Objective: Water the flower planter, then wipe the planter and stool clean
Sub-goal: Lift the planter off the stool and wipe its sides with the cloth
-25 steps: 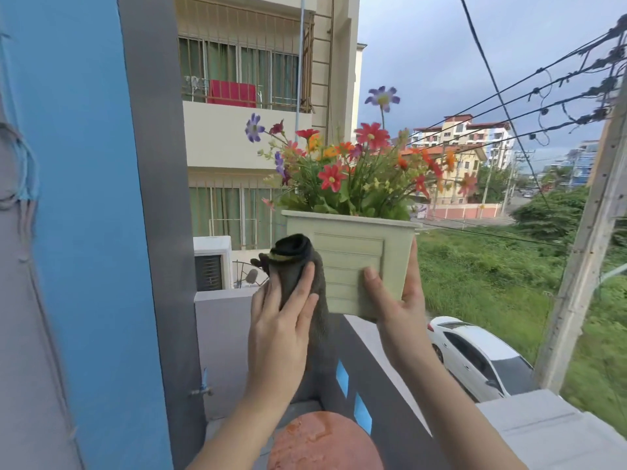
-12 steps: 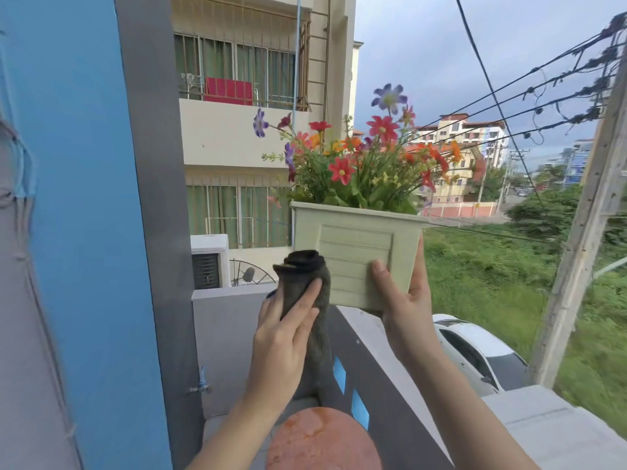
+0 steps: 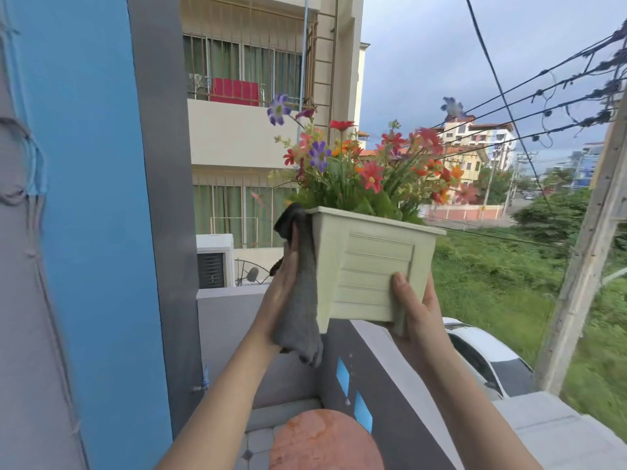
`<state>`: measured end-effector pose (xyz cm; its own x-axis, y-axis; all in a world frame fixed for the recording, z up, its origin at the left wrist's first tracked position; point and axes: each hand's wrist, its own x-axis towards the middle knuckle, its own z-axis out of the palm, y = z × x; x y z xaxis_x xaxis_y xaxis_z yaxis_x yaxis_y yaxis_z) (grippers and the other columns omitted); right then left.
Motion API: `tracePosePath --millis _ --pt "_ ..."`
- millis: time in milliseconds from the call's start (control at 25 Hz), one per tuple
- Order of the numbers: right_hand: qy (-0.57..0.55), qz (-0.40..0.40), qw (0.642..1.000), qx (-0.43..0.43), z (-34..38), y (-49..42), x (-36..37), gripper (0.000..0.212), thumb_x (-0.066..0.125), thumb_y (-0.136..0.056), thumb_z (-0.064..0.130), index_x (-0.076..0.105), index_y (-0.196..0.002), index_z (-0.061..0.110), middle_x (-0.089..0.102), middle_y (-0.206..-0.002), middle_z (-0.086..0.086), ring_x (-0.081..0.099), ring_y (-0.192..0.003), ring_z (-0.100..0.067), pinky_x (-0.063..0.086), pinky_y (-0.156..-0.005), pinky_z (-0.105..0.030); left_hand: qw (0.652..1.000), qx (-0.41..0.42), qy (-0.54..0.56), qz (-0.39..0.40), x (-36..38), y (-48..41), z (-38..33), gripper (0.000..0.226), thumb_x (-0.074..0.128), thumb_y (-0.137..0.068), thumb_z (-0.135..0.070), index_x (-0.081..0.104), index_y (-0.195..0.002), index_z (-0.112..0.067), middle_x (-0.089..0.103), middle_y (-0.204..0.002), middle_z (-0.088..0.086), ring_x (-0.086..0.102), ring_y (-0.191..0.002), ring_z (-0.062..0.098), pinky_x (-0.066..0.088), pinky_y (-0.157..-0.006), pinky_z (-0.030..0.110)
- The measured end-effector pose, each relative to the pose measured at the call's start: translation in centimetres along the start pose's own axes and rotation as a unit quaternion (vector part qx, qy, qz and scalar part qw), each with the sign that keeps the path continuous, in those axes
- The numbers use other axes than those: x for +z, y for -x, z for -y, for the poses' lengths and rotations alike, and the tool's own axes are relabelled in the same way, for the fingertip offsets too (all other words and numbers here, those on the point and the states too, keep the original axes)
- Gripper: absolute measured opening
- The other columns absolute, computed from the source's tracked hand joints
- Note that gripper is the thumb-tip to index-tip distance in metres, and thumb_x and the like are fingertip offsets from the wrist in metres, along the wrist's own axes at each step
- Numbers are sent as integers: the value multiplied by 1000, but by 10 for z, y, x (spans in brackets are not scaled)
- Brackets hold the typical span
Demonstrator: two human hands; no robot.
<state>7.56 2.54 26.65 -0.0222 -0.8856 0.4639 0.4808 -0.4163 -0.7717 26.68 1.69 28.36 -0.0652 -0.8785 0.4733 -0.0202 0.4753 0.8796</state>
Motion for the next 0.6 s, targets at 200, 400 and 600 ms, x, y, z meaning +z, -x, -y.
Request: tracePosePath --millis 200,400,600 --pt "19 -10 1000 -12 3 4 -4 80 90 -51 46 55 -122 29 70 -116 -4 64 -113 -27 43 -99 -61 999 38 -7 26 6 22 9 40 24 -93 -58 15 -132 -53 15 -149 -32 12 -138 -12 11 -111 10" --pt "17 -5 999 -27 1 7 1 60 89 -52 52 67 -106 38 68 -121 -8 59 -118 -34 39 -101 -67 992 120 -22 -33 10 6 -17 37 22 -95 -49 15 -131 -54 14 -151 -27 8 -139 -10 8 -112 11" --pt "5 17 1000 -21 7 8 0 59 88 -51 52 69 -105 37 70 -117 -5 63 -113 -29 42 -101 -61 996 42 -34 -74 -14 -22 6 54 25 -93 -62 18 -145 -47 30 -143 -29 36 -127 -9 26 -105 13"
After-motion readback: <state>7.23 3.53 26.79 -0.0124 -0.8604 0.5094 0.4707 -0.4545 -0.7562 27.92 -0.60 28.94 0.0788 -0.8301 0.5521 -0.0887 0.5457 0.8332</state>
